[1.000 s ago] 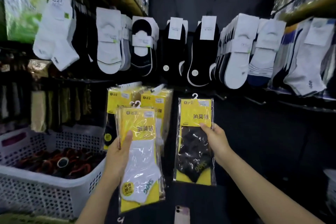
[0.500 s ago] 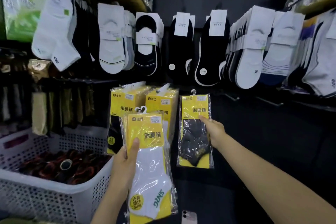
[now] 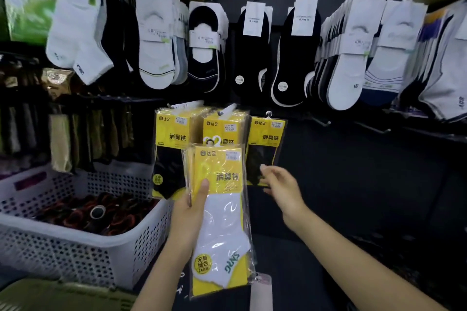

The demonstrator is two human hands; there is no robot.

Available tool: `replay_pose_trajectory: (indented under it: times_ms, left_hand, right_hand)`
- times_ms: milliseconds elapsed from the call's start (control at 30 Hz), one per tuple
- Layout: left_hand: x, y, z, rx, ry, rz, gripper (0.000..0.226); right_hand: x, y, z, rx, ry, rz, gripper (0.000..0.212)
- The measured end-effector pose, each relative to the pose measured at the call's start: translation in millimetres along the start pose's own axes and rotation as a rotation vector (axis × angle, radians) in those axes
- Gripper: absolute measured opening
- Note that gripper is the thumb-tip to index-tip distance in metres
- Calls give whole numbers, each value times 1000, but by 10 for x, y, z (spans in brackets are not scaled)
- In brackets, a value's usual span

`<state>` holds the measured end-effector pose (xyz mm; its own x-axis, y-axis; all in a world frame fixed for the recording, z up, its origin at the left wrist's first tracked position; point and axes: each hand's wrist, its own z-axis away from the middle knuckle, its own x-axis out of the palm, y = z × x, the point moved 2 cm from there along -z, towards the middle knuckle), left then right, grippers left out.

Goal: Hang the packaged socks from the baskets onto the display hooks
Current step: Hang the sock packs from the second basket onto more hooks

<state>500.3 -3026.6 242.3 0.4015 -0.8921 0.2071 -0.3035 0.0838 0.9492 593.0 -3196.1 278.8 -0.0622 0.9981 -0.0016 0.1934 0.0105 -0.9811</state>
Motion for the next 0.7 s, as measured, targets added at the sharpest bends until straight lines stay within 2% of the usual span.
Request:
replay_pose_trajectory:
  times_ms: [67,167,267,367,533,700]
  left_hand:
    - [85,23,70,0,-22,34,36]
    - [168,43,167,1,-26,76,19]
    - [154,32,207,0,-30,51,21]
    - [103,26,212,-30,-60,47,26]
    - [27,3,169,-65,-44,-3,31]
    - [-92,-23,54,-27,83,-51,25]
  right_hand:
    - [106,-2,250,-31,-98,10,18]
    - [146,-23,474,-62,-113,-9,29]
    - [98,-55,543,-57,-113,-1,27]
    - [16,-28,543,-23,-98,4,37]
    - [-141,-7,425,63,-39,-100,12]
    - [-375,-155,106,31,122,-55,10]
